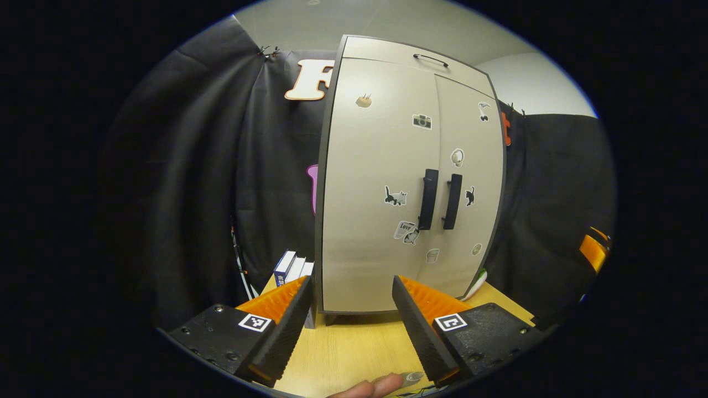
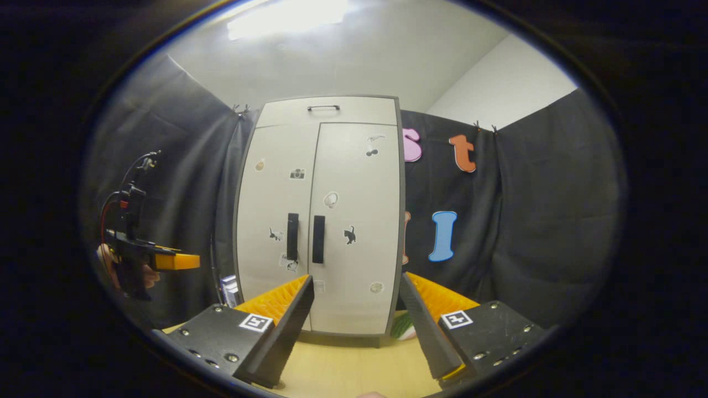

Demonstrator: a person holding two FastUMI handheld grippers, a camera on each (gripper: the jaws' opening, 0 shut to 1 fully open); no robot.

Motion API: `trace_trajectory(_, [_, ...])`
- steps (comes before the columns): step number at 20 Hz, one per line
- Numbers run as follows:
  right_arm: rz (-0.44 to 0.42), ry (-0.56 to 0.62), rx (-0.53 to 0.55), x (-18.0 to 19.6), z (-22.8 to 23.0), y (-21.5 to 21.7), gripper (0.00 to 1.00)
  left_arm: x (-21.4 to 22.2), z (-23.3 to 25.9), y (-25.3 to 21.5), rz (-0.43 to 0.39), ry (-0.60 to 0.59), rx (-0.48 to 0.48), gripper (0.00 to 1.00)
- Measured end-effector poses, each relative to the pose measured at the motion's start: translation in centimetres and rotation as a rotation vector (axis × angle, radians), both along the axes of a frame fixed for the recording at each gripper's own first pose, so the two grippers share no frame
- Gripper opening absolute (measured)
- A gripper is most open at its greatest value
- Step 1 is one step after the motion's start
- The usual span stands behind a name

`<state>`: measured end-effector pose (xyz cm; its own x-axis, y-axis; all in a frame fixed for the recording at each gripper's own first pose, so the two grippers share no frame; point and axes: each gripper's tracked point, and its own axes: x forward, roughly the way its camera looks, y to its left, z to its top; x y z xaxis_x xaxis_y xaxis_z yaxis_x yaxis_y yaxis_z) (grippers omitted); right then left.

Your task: Grasp the bottle in the cabinet with the left hand and place it on the coaster, then close the right door with the right hand and the left door with the left hand.

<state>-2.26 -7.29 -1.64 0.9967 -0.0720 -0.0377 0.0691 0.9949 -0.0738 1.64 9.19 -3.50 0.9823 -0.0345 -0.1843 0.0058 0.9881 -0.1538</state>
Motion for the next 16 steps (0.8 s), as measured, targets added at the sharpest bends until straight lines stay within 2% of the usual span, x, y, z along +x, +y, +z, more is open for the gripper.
trace_trajectory(6, [-0.042, -0.003, -0.033, 1.9, -0.3, 0.9, 0.95, 0.3, -0.9, 1.2, -0.019, 0.002, 0.025, 0.92])
trace_trajectory(8, [-0.050, 0.000, -0.028, 2.1, -0.4, 1.2, 0.92, 0.1, -0.8, 1.5, -0.010, -0.008, 0.038, 0.92])
trace_trajectory(11, [-0.040, 0.006, -0.038, 2.2, -0.6, 1.9, 0.92, -0.2, -0.1, 1.1, -0.011, -0.036, 0.063, 0.92])
trace_trajectory(12, [-0.036, 0.009, -0.044, 2.2, -0.7, 2.0, 0.95, -0.4, 0.3, 0.8, -0.013, -0.048, 0.071, 0.92])
trace_trajectory(16, [-0.040, 0.018, -0.055, 2.1, -1.3, 1.4, 0.92, -0.9, 1.3, -0.4, -0.019, -0.081, 0.098, 0.92])
